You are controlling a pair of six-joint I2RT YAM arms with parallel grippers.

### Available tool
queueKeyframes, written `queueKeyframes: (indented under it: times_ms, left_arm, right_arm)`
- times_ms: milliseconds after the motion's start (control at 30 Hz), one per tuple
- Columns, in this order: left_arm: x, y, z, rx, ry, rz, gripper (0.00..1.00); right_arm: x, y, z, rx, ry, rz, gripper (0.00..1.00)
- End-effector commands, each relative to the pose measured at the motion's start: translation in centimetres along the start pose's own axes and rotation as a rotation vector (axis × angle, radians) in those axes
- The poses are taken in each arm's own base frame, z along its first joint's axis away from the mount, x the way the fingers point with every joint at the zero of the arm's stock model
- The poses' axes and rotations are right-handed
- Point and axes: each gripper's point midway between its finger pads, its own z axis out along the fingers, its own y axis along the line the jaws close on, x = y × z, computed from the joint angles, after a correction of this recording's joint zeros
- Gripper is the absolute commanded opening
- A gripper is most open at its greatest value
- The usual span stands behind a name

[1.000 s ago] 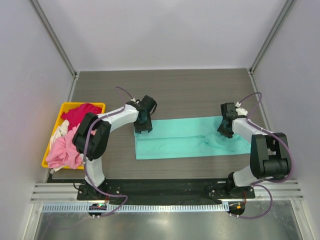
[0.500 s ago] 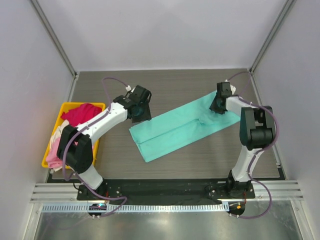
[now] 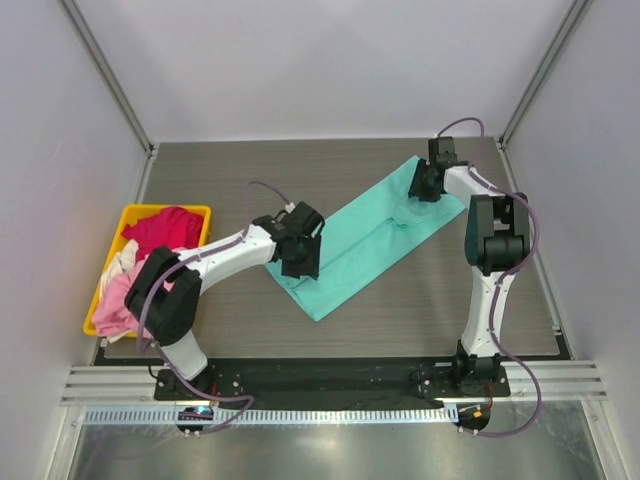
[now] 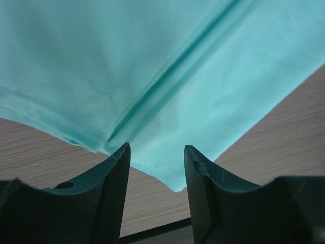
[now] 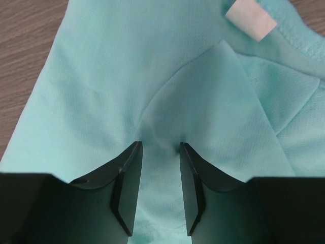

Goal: Fold and stack the t-shirts
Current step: Fold the tshirt

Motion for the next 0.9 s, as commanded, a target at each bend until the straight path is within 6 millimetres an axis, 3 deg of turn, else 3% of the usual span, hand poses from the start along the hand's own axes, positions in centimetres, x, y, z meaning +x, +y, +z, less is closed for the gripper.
queueKeyframes:
  times_ms: [0, 200, 367, 400, 433, 500, 567, 633, 733, 767, 867]
  left_arm:
    - [1.3, -3.1, 0.6, 0.092, -0.004, 0.079, 0.48]
    - [4.7, -4.0, 2.5, 0.08, 0.042, 0.098, 0.47]
    - [6.9, -5.1, 3.7, 0.053, 0.039, 0.118, 0.47]
    - [7.3, -5.3, 4.0, 0.042, 0.037, 0.102, 0.47]
    - [8.3, -5.9, 4.1, 0.047, 0.047, 0.119, 0.47]
    - [9.5, -7.0, 4.7, 0.058, 0.062, 0.104, 0.47]
    - [10.6, -9.2, 4.6, 0.098, 0.062, 0.119, 0.47]
    - [12.3, -11.5, 4.8, 0.135, 0.086, 0.119, 0.47]
    - [12.7, -16.0, 3.7, 0.225, 0.083, 0.136, 0.47]
    - [11.7, -18.0, 2.6, 0.27, 0.059, 0.137, 0.47]
    - [10.7, -20.1, 0.4, 0.326, 0.049, 0.16, 0.48]
  right_arm:
    - [-2.4, 1.6, -4.5, -0.049, -0.038, -0.016, 0.42]
    - [-3.9, 1.7, -9.8, -0.029, -0.089, 0.028, 0.48]
    - [-2.7, -0.5, -12.4, 0.06, -0.094, 0.089, 0.51]
    - [-1.5, -1.2, -12.3, 0.08, -0.068, 0.098, 0.51]
    - [-1.6, -1.7, -13.5, 0.086, -0.087, 0.116, 0.51]
    - [-0.3, -3.1, -13.7, 0.126, -0.077, 0.133, 0.5]
    - [0.1, -3.7, -14.3, 0.126, -0.085, 0.144, 0.5]
    - [0.4, -5.4, -14.0, 0.144, -0.081, 0.17, 0.49]
    - [0.7, -6.4, -13.1, 0.141, -0.066, 0.176, 0.48]
    - [0.9, -6.7, -12.6, 0.14, -0.055, 0.181, 0.48]
    - [1.0, -7.1, -11.4, 0.145, -0.045, 0.183, 0.48]
